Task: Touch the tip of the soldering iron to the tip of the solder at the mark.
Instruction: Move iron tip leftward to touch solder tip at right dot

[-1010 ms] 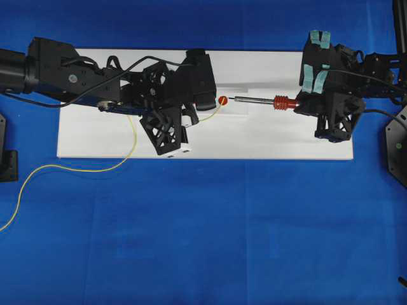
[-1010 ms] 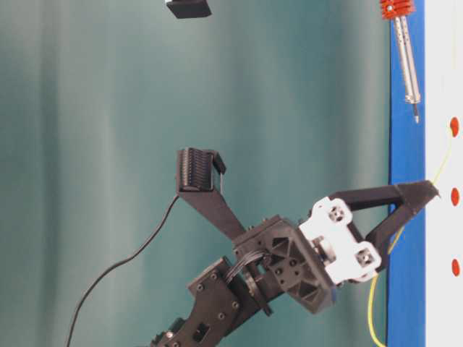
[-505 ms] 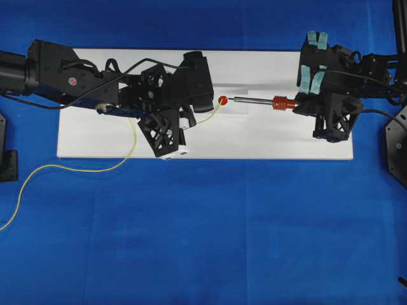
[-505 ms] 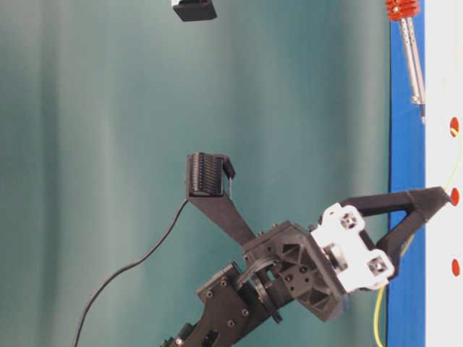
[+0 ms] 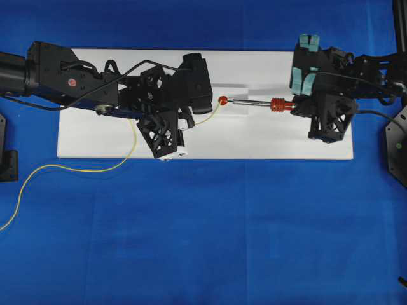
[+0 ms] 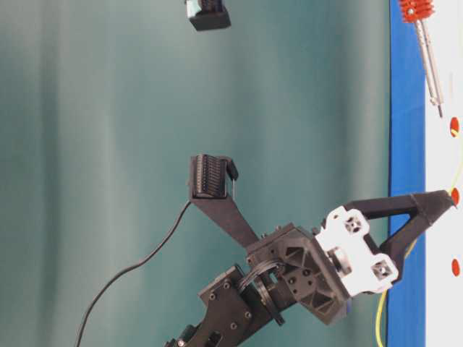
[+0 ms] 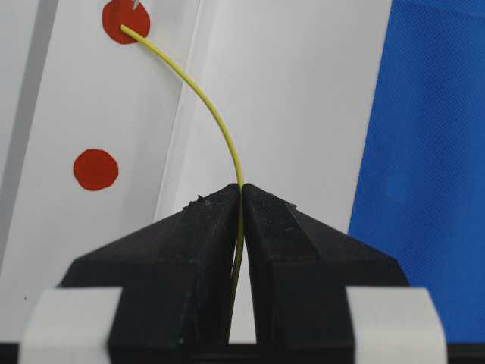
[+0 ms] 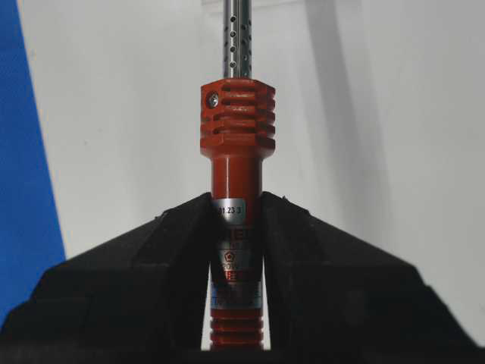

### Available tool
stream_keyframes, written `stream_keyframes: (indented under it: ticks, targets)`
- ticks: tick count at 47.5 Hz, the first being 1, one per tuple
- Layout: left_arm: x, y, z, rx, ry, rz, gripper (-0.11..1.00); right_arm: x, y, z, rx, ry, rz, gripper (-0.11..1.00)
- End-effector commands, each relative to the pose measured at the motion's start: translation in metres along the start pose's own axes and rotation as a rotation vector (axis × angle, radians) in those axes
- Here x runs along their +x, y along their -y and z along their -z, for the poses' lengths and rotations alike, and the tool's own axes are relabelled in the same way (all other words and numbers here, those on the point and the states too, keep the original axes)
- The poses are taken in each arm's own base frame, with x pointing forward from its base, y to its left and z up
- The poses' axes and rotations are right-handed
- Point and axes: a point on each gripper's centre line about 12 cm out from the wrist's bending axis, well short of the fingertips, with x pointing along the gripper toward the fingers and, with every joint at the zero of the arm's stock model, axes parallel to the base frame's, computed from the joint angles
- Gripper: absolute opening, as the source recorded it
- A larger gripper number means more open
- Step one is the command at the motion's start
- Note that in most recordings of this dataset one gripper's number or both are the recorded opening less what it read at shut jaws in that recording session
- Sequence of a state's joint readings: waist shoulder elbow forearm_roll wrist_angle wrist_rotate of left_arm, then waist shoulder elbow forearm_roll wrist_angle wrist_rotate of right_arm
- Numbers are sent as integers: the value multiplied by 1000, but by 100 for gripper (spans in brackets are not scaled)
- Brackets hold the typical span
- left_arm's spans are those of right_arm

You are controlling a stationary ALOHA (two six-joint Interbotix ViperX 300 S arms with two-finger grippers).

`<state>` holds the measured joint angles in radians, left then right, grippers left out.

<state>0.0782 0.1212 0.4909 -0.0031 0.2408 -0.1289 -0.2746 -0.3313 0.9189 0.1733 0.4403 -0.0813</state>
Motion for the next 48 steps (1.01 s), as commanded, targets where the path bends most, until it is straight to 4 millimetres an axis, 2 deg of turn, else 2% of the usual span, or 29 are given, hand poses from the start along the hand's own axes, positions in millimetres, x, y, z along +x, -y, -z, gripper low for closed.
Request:
stream_keyframes:
  ticks: [1, 10, 48]
  targets:
    - [-7, 2, -11, 4, 38, 6, 3, -1, 1, -13, -10, 26, 7, 6]
    - [-7, 2, -11, 3, 36, 5, 3, 5, 4, -15, -13, -11, 16, 6]
    - [-7, 2, -11, 4, 35, 5, 3, 6, 5, -16, -9, -32, 18, 6]
